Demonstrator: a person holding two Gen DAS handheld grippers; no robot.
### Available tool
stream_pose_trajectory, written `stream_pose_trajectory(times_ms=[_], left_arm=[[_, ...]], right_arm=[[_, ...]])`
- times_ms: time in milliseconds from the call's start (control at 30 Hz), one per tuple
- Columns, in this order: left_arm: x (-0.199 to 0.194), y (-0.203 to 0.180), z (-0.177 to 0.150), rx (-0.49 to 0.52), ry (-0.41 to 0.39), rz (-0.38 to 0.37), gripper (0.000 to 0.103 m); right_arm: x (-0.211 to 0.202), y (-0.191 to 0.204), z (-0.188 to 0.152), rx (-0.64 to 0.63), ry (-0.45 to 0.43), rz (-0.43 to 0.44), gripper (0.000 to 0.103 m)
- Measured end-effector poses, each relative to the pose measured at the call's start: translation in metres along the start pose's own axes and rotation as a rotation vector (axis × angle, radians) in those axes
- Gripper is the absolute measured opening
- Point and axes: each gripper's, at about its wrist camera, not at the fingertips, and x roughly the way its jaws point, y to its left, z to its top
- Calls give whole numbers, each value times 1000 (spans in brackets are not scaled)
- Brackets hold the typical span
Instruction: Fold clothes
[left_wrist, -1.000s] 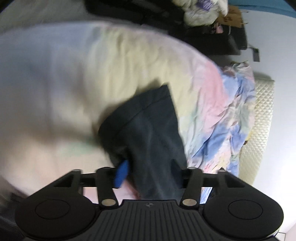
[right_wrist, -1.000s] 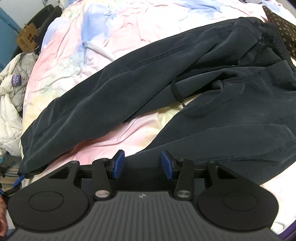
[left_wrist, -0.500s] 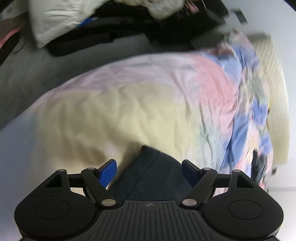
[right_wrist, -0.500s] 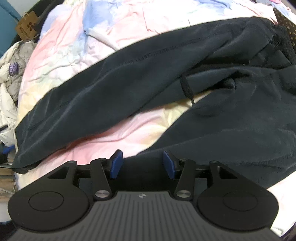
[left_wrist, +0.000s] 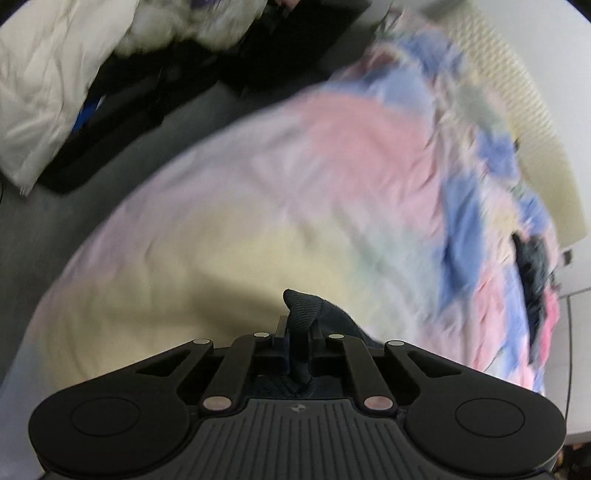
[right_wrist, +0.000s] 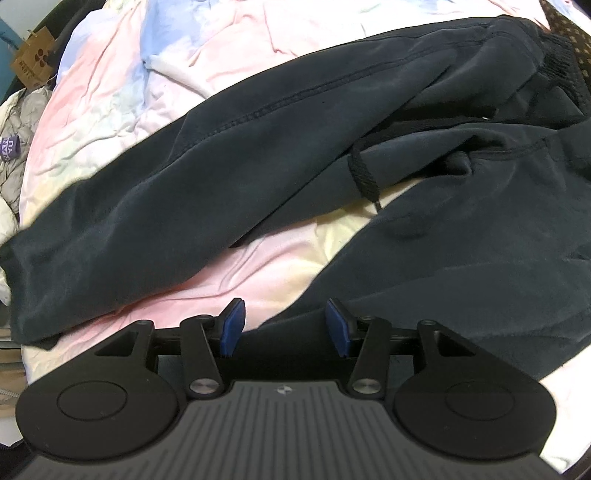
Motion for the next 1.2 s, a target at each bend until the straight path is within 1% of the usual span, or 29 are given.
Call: stream_pose_trajectory(times_ms=[100,200,300,400,467,500,567,600,633,667,700,733,767,800,833,900,967,1000,1067,1133,1200], left_arm=[[-7,-12,23,-32,-68,-30,8],[2,-27,48,-52,-91,-40,8],[26,-35,66,-83,-86,-16,8],[55,-35,81,-124,-61,20,8],[72,-35,84,-123,-35,50,9],[78,-33,84,-129,-24,60,11],[87,-28,81,-149,-2,74,25],[88,-24,80,-171,4,72,38],[86,-19,78,-197,3,59,47],[82,-15,75,-214,0,44,51],[77,-11,73,-223,0,41,61],[72,-8,70,-229,3,44,68],[65,-5,67,-237,2,44,69],[57,-1,62,-252,-4,36,73],[46,5,56,-277,-12,23,80],[24,18,40,-345,-37,-6,82],[3,34,16,-438,-64,-37,84],[-5,42,2,-490,-73,-47,87],[-11,58,-31,-616,-60,-64,87],[-6,69,-65,-750,-28,-103,87],[5,71,-91,-834,12,-121,87]], right_arm=[[4,1,5,-4,3,5,50],[5,1,9,-3,3,6,50],[4,-3,12,8,-2,3,50],[2,-11,12,33,-8,-5,50],[1,-16,12,50,-13,-9,50],[0,-18,12,57,-16,-10,50],[-1,-22,11,73,-23,-11,50],[-1,-24,11,84,-26,-10,50],[-1,-27,11,99,-29,-4,50],[0,-29,12,114,-31,2,50],[1,-31,13,129,-33,8,50],[3,-32,14,144,-34,16,50],[5,-33,15,160,-37,24,50],[6,-34,17,182,-42,40,50],[7,-35,19,205,-48,57,50],[10,-38,24,262,-61,96,50],[14,-41,29,328,-74,139,50],[18,-42,31,360,-76,155,50],[25,-45,35,423,-81,188,52],[33,-48,38,497,-85,224,53],[43,-55,38,604,-82,265,55]])
